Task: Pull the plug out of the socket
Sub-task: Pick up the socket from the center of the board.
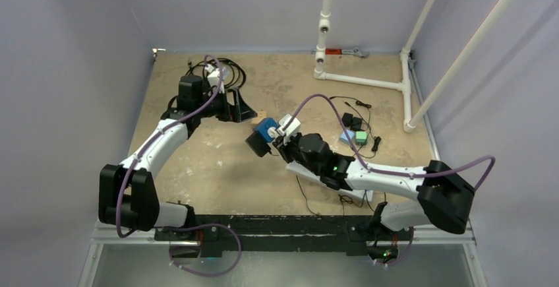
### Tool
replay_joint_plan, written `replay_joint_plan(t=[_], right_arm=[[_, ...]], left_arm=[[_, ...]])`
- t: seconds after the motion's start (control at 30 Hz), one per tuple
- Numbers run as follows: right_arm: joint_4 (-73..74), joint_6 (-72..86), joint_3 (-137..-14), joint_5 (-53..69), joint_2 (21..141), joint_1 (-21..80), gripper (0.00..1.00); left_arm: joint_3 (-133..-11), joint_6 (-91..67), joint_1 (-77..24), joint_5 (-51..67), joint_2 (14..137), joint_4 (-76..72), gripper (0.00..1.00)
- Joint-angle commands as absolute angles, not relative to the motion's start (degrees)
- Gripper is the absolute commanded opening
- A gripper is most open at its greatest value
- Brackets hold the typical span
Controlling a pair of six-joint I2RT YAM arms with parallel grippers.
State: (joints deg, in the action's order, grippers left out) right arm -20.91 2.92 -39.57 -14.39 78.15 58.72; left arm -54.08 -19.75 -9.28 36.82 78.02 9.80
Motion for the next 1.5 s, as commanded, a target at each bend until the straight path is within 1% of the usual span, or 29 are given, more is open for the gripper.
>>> replay_joint_plan(t=[0.0, 0.27, 0.83, 0.9, 1.0, 1.07, 1.3, 1.33, 1.47], right_arm=[[-36.6, -1.9, -36.8, -17.8, 72.9, 59.0, 0.00], [-41.0, -3.3, -36.2, -18.6, 72.7, 59.7, 0.00], [-43.6, -4.4, -33.6, -23.1, 71.6, 60.0, 0.00], [-43.8, -4.4, -33.5, -23.1, 71.4, 60.0, 0.00], [-44.0, -4.4, -33.2, -23.0, 71.0, 60.0, 0.00], [-44.2, -4.5, -33.1, -22.7, 70.8, 60.0, 0.00], [-44.2, -5.0, -33.2, -21.1, 71.1, 60.0, 0.00], [-44.1, -5.0, -33.3, -20.9, 71.2, 60.0, 0.00], [-44.0, -5.2, -33.2, -20.8, 71.3, 60.0, 0.00]], left_arm=[[-52.2, -24.3, -11.8, 50.5, 77.3, -1.5, 0.96], [-52.1, -24.3, -15.8, 52.4, 77.8, -3.1, 0.98], [-53.2, -21.9, -16.5, 53.5, 79.3, -0.1, 0.99], [-53.5, -21.1, -16.5, 53.4, 79.2, 2.1, 0.98], [-53.6, -20.6, -16.5, 53.2, 79.3, 3.0, 0.91], [-53.6, -20.6, -16.6, 53.3, 79.7, 2.9, 0.88], [-53.5, -21.5, -18.1, 53.8, 81.3, 2.3, 0.85], [-53.5, -21.6, -18.3, 53.9, 81.5, 2.2, 0.83], [-53.4, -21.9, -18.6, 54.1, 81.7, 1.7, 0.69]])
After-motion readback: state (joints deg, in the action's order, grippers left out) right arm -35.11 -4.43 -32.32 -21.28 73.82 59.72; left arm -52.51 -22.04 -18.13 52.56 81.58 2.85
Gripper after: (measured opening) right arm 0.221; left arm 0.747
